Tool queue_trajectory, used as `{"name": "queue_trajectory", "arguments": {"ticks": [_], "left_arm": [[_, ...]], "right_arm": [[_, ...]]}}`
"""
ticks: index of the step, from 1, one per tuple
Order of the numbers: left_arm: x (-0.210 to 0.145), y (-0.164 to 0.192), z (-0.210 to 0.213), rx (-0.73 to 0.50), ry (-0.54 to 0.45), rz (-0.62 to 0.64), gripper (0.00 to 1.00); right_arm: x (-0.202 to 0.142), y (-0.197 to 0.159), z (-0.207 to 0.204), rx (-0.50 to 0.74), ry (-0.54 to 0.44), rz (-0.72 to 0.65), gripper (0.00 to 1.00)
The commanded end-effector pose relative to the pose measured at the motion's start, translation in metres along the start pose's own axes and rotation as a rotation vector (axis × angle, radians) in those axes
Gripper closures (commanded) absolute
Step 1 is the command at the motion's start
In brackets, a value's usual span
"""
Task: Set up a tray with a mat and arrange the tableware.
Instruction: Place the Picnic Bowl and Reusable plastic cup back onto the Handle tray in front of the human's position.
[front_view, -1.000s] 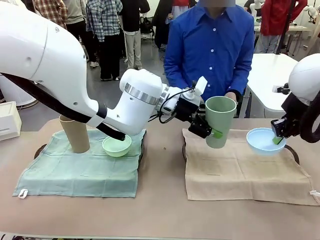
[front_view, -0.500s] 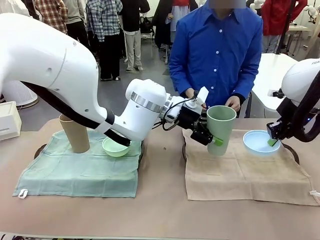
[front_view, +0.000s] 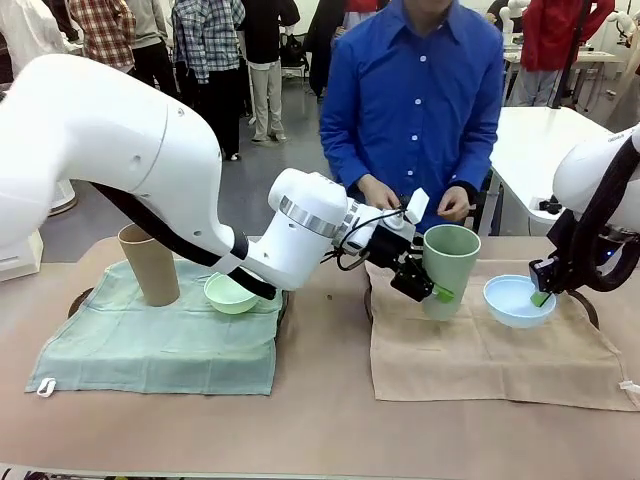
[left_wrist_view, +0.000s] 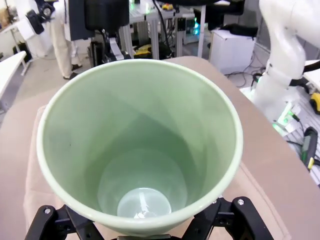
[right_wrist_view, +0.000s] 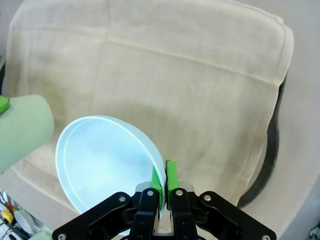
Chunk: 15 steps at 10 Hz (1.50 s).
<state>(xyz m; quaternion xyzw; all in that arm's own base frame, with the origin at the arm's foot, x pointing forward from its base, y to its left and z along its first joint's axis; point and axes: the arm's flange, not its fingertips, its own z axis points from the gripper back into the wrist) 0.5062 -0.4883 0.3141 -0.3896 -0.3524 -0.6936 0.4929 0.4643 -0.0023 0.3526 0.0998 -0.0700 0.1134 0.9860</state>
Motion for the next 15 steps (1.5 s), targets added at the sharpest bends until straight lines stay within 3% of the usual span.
{"name": "queue_trajectory", "arguments": {"ticks": [1,2,3,4,5,6,8,10,14,15], "left_arm": [[-0.006,0.011,-0.008,0.005,0.032,0.030,0.15],[-0.009,0.014,-0.009,-0.003,0.036,0.040,0.15],[-0.012,0.014,-0.011,-0.008,0.031,0.045,0.15],[-0.013,0.014,-0.010,-0.014,0.028,0.050,0.00],[-0.014,0.012,-0.010,-0.013,0.031,0.064,0.00],[-0.013,0.011,-0.008,-0.017,0.050,0.086,0.00],[-0.014,0.006,-0.001,-0.054,0.135,0.253,0.00],[-0.006,-0.003,0.011,-0.079,0.228,0.315,0.00],[0.052,-0.037,0.085,0.023,0.523,0.408,0.00],[0.071,-0.048,0.108,0.095,0.575,0.387,0.00]], "right_arm": [[0.006,-0.008,-0.013,0.031,-0.016,0.032,0.95],[0.007,-0.009,-0.017,0.035,-0.017,0.031,0.95],[0.007,-0.010,-0.020,0.031,-0.014,0.030,0.88],[0.008,-0.010,-0.021,0.026,-0.015,0.029,0.63],[0.007,-0.009,-0.018,0.010,-0.017,0.036,0.30],[0.007,-0.007,-0.013,-0.025,-0.021,0.032,0.05],[-0.001,-0.004,0.013,-0.171,-0.017,-0.001,0.00],[-0.013,-0.006,0.044,-0.219,-0.025,-0.015,0.00],[-0.045,-0.013,0.089,-0.273,-0.013,-0.027,0.00],[-0.053,-0.012,0.097,-0.277,-0.011,-0.018,0.00]]}}
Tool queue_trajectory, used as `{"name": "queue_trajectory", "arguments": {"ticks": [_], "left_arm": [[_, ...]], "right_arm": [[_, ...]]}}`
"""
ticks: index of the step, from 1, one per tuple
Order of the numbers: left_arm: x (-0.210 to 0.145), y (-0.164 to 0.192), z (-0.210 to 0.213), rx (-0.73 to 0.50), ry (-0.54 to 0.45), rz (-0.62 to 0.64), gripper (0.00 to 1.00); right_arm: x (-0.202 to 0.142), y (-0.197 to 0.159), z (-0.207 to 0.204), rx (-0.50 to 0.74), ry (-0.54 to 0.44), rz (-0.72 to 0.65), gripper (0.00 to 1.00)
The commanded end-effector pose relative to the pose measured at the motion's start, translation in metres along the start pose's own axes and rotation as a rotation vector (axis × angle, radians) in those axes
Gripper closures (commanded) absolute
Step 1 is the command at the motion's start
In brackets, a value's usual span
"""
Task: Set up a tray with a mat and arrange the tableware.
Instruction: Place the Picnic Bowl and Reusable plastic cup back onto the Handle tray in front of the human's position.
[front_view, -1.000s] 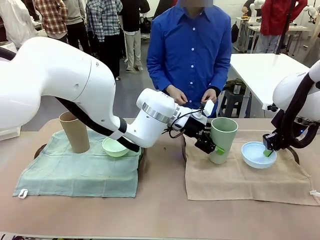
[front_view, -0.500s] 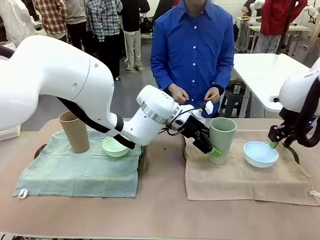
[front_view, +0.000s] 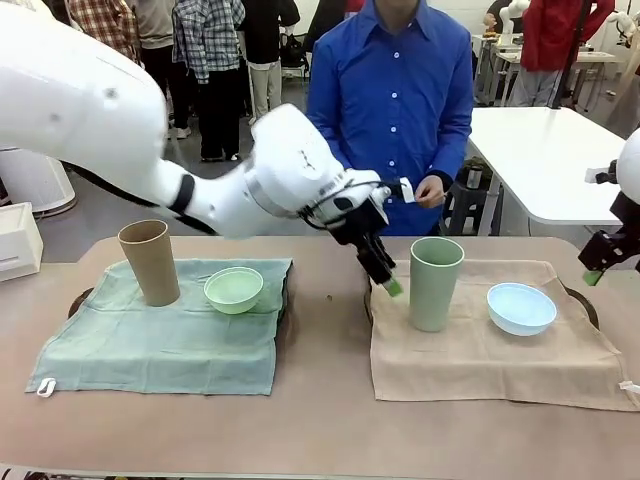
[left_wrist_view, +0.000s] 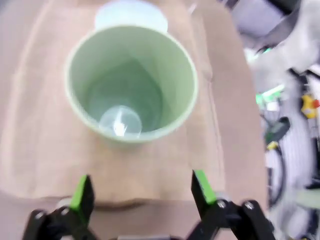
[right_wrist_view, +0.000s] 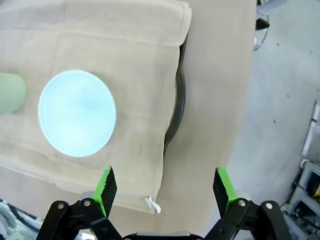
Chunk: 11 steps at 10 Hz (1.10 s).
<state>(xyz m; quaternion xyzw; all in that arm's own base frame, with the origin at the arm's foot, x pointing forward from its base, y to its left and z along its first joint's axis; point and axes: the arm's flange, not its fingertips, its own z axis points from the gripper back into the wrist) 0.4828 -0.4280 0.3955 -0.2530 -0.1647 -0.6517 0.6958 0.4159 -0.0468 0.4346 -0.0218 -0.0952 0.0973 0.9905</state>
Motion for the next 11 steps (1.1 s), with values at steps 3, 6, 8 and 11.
{"name": "queue_trajectory", "arguments": {"ticks": [3,6,8,11], "left_arm": [[0.001,-0.035,0.079,0.154,0.138,0.052,0.00],[0.012,-0.077,0.131,0.256,0.309,0.223,0.00],[0.011,-0.087,0.149,0.296,0.342,0.306,0.00],[0.013,-0.084,0.149,0.295,0.318,0.262,0.00]], "right_arm": [[-0.022,0.008,0.018,-0.021,0.028,0.022,0.00],[-0.047,0.025,0.065,-0.062,0.022,0.062,0.00],[-0.054,0.027,0.090,-0.093,-0.032,0.054,0.00],[-0.050,0.023,0.102,-0.065,-0.045,0.059,0.00]]}}
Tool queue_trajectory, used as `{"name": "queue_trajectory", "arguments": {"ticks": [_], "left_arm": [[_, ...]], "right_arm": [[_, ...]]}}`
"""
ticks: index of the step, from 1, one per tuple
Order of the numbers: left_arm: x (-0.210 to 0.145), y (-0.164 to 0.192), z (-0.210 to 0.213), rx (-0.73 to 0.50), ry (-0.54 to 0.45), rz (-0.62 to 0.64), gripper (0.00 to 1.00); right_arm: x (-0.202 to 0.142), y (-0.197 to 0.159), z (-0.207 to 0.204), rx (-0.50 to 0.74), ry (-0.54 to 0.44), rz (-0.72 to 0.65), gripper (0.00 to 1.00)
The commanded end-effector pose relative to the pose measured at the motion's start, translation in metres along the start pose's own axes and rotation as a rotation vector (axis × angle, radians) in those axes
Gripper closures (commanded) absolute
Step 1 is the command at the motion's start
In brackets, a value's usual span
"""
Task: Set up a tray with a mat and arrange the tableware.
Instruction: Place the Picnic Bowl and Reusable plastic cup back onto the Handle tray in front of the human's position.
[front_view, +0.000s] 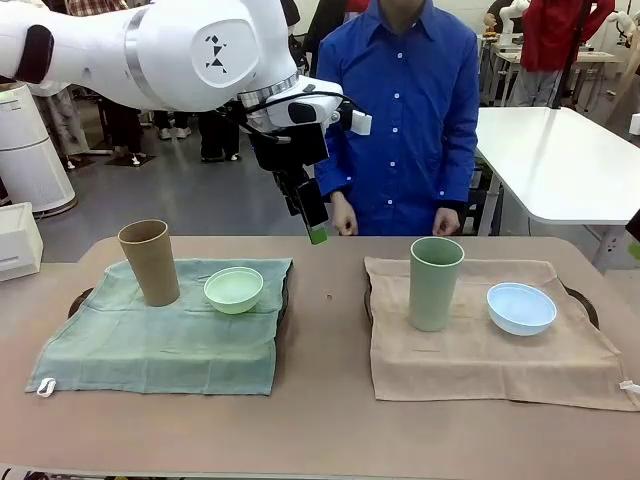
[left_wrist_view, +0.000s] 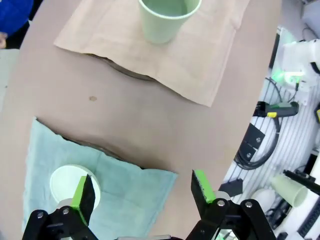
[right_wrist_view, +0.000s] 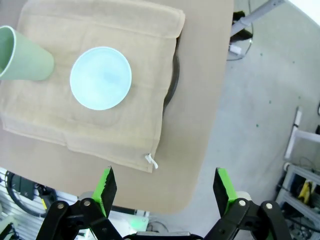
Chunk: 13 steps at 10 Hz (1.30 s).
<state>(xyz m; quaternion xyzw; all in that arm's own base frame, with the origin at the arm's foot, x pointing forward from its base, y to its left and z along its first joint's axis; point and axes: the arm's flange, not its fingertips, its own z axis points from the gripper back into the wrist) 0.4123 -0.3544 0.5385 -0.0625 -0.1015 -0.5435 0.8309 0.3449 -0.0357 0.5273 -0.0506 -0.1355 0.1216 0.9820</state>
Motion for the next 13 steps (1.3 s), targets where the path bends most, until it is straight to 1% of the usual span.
{"name": "queue_trajectory", "arguments": {"ticks": [1,9,10,11,12,13], "left_arm": [[0.002,0.002,-0.003,0.009,-0.018,-0.034,0.00],[0.002,0.002,-0.003,0.009,-0.018,-0.034,0.00],[0.004,0.000,-0.004,-0.001,-0.008,-0.009,0.00],[-0.013,0.013,0.008,0.026,-0.010,0.054,0.00],[-0.036,0.023,0.013,-0.008,-0.036,0.097,0.00],[-0.060,0.033,0.016,0.005,-0.003,0.133,0.00]], "right_arm": [[-0.001,0.004,-0.003,-0.003,0.031,0.007,0.00],[-0.001,0.004,-0.003,-0.003,0.031,0.007,0.00],[-0.001,0.004,-0.002,0.008,0.017,0.011,0.00],[-0.007,0.001,0.002,0.058,0.002,-0.046,0.00],[-0.013,-0.006,0.002,0.084,0.009,-0.081,0.00],[-0.017,-0.012,0.002,0.098,0.001,-0.119,0.00]]}}
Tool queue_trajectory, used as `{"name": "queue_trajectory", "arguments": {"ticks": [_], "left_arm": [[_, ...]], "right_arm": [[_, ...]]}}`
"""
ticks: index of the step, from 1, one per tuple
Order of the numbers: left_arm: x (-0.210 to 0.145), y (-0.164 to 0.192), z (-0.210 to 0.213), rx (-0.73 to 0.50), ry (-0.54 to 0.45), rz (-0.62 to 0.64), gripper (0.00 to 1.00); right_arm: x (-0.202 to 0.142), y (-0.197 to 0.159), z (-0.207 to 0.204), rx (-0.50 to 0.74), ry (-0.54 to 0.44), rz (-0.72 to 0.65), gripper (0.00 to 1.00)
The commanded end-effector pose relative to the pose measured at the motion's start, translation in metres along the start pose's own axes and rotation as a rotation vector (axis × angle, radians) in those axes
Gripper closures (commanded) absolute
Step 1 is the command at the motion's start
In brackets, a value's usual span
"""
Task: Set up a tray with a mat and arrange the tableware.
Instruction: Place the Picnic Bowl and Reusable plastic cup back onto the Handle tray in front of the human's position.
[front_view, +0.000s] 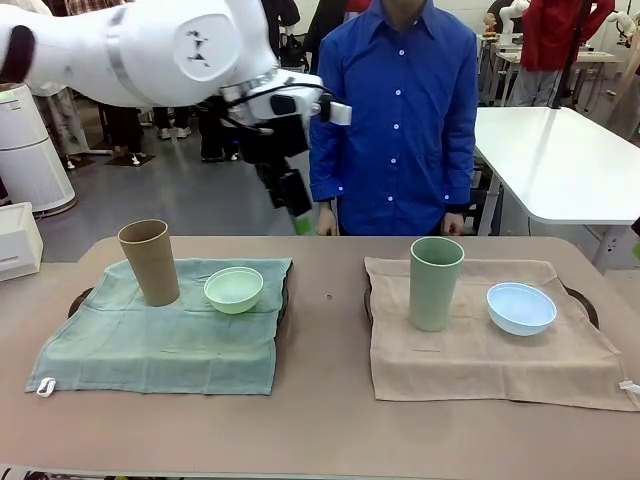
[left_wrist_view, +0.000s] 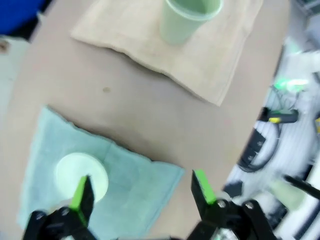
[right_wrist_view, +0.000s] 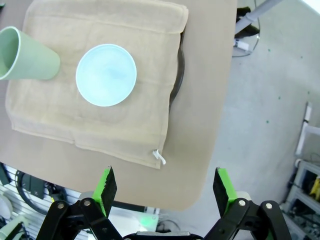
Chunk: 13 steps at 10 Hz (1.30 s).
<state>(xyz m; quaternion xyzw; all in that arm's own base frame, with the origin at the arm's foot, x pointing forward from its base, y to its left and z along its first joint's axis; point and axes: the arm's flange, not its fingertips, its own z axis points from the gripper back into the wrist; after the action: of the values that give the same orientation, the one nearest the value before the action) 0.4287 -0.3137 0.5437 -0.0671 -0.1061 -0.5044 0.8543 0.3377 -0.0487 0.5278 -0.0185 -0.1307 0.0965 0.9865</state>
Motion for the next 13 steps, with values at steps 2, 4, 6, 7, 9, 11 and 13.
{"name": "queue_trajectory", "arguments": {"ticks": [2,4,6,7,9,11,13], "left_arm": [[-0.079,0.028,0.015,0.001,0.057,0.174,0.00],[-0.128,0.041,0.046,-0.031,-0.063,0.279,0.00],[-0.188,0.051,0.092,-0.123,-0.353,0.376,0.00],[-0.222,0.054,0.112,-0.184,-0.515,0.423,0.00],[-0.294,0.058,0.122,-0.318,-0.757,0.506,0.00],[-0.342,0.062,0.106,-0.426,-0.858,0.594,0.00],[-0.375,0.074,0.078,-0.498,-0.903,0.731,0.00]], "right_arm": [[-0.010,-0.003,0.002,0.092,-0.016,-0.094,0.00],[-0.015,-0.019,0.008,0.212,-0.017,-0.139,0.00],[-0.024,-0.053,0.015,0.386,-0.027,-0.218,0.00],[-0.029,-0.069,0.017,0.486,-0.041,-0.251,0.00],[-0.043,-0.103,0.016,0.695,-0.108,-0.298,0.00],[-0.053,-0.123,0.008,0.820,-0.129,-0.337,0.00],[-0.057,-0.125,-0.005,0.913,-0.110,-0.356,0.00]]}}
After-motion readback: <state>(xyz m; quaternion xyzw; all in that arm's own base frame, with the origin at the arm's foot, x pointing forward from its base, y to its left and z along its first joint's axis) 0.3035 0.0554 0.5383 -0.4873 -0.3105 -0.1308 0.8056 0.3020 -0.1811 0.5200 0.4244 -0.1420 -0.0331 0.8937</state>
